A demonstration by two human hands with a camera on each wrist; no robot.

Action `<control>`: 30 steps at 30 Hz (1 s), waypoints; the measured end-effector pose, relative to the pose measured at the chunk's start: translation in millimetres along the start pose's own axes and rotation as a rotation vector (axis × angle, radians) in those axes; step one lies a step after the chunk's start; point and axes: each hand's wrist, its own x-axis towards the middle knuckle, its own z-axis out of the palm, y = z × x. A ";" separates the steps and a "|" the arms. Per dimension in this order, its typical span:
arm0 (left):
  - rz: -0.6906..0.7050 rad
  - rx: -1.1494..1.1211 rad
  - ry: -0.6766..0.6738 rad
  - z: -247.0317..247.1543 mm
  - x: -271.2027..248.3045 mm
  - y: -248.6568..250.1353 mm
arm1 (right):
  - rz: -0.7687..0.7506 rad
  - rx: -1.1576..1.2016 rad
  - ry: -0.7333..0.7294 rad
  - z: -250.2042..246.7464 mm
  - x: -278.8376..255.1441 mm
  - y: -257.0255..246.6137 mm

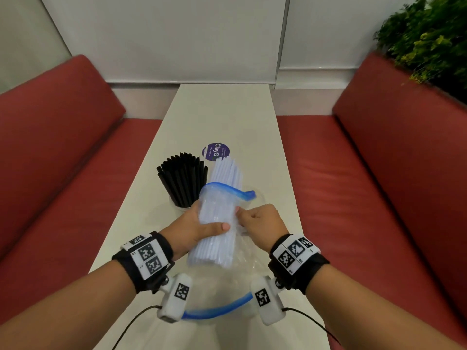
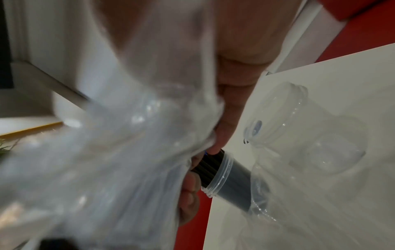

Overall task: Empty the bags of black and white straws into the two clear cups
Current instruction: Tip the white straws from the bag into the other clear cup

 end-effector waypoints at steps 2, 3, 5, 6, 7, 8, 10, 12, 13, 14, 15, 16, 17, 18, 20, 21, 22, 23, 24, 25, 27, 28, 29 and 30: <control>-0.037 0.016 -0.001 6.5 3.1 -0.4 | 0.030 0.048 0.012 -4.6 1.6 5.7; -0.064 0.025 0.000 9.1 3.9 0.3 | 0.043 0.095 0.004 -7.5 1.1 7.0; -0.136 0.044 -0.015 12.8 5.6 3.1 | 0.079 0.183 -0.062 -13.1 -0.1 9.7; -0.177 0.049 -0.037 13.4 7.1 4.4 | 0.085 0.183 -0.102 -15.7 -1.1 10.8; -0.220 0.052 -0.056 13.8 8.7 6.5 | 0.080 0.151 -0.129 -17.6 -1.0 12.5; -0.265 0.053 -0.065 14.1 10.7 9.1 | 0.075 0.110 -0.143 -19.0 -0.8 13.4; -0.349 0.047 -0.083 15.5 14.9 15.6 | 0.085 0.071 -0.144 -21.3 1.7 15.2; -0.417 0.045 -0.111 17.0 19.9 20.2 | 0.129 0.084 -0.148 -23.0 4.7 16.5; -0.451 0.052 -0.114 17.8 22.0 22.3 | 0.152 0.107 -0.148 -23.4 7.5 18.1; -0.488 0.052 -0.118 18.7 23.1 24.5 | 0.179 0.132 -0.142 -24.3 8.7 16.3; -0.534 0.044 -0.123 19.6 24.7 26.0 | 0.207 0.169 -0.138 -25.0 11.0 14.5; -0.578 0.031 -0.130 20.6 26.5 27.8 | 0.231 0.193 -0.129 -25.5 14.2 12.4; -0.607 0.019 -0.135 21.6 28.8 29.3 | 0.241 0.193 -0.118 -25.6 17.8 10.5; -0.623 0.004 -0.134 22.7 31.6 31.1 | 0.241 0.170 -0.113 -26.3 20.2 7.2; -0.658 -0.028 -0.134 24.0 37.8 34.3 | 0.235 0.142 -0.096 -27.4 23.7 1.4; -0.672 -0.032 -0.134 24.6 39.6 36.7 | 0.247 0.147 -0.089 -28.3 26.2 -0.1; -0.681 -0.027 -0.130 24.8 41.0 38.8 | 0.250 0.151 -0.078 -29.7 27.3 -2.7; -0.686 -0.024 -0.127 25.1 42.2 40.9 | 0.260 0.149 -0.073 -29.5 30.0 -2.4; -0.691 -0.022 -0.126 25.8 42.6 43.1 | 0.277 0.147 -0.071 -30.2 32.7 -3.0; -0.696 -0.024 -0.120 26.9 43.4 44.8 | 0.296 0.146 -0.068 -31.6 32.3 -7.4; -0.711 -0.039 -0.110 28.1 44.6 47.7 | 0.366 0.211 -0.085 -33.4 38.8 -6.0; -0.724 -0.049 -0.107 28.7 45.3 48.8 | 0.374 0.189 -0.143 -34.5 40.8 -7.0; -0.739 -0.056 -0.100 29.2 46.0 50.0 | 0.389 0.197 -0.151 -35.9 43.1 -5.2; -0.751 -0.062 -0.091 29.4 47.4 50.6 | 0.426 0.221 -0.159 -36.0 44.0 -10.4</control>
